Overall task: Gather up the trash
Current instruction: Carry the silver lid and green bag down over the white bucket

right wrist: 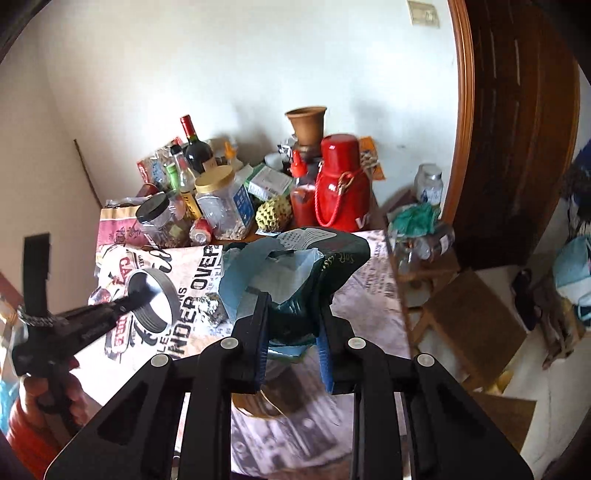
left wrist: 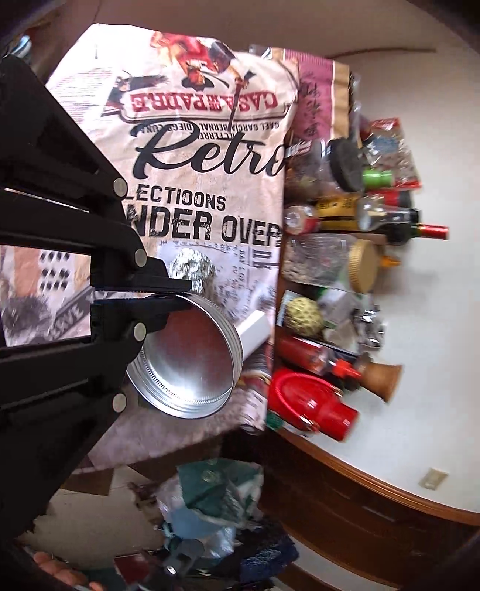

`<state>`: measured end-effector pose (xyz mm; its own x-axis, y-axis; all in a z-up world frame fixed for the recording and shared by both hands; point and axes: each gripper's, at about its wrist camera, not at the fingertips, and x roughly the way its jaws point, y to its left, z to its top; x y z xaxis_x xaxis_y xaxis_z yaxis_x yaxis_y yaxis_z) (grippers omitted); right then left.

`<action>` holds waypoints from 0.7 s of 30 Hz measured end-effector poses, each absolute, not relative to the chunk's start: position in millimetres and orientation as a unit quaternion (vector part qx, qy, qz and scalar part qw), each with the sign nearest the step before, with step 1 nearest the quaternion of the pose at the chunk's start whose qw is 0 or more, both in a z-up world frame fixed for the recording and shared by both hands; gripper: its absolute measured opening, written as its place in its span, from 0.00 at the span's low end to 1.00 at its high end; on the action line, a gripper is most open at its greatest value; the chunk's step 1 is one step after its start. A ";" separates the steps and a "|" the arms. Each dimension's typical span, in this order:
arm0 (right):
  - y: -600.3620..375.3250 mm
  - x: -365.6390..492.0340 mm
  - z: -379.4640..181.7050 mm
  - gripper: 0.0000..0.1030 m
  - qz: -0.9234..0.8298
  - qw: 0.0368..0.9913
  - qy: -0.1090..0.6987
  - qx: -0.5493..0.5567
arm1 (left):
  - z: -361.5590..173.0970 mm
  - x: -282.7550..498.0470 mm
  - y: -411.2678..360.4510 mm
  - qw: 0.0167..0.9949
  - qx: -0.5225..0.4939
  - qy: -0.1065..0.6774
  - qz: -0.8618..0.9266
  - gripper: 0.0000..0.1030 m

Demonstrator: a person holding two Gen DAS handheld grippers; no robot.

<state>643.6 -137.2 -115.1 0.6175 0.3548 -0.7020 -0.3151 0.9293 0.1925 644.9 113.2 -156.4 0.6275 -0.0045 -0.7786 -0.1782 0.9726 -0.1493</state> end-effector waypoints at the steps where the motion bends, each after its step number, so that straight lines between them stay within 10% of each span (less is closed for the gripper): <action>1: -140.6 641.0 -113.4 0.20 0.190 0.899 0.394 0.023 | -151.3 638.0 108.6 0.899 -0.109 0.421 0.052 0.00; 21: -179.6 528.2 -74.7 0.20 0.265 0.900 0.344 0.023 | -76.2 471.3 44.2 0.931 -0.125 0.328 0.097 0.00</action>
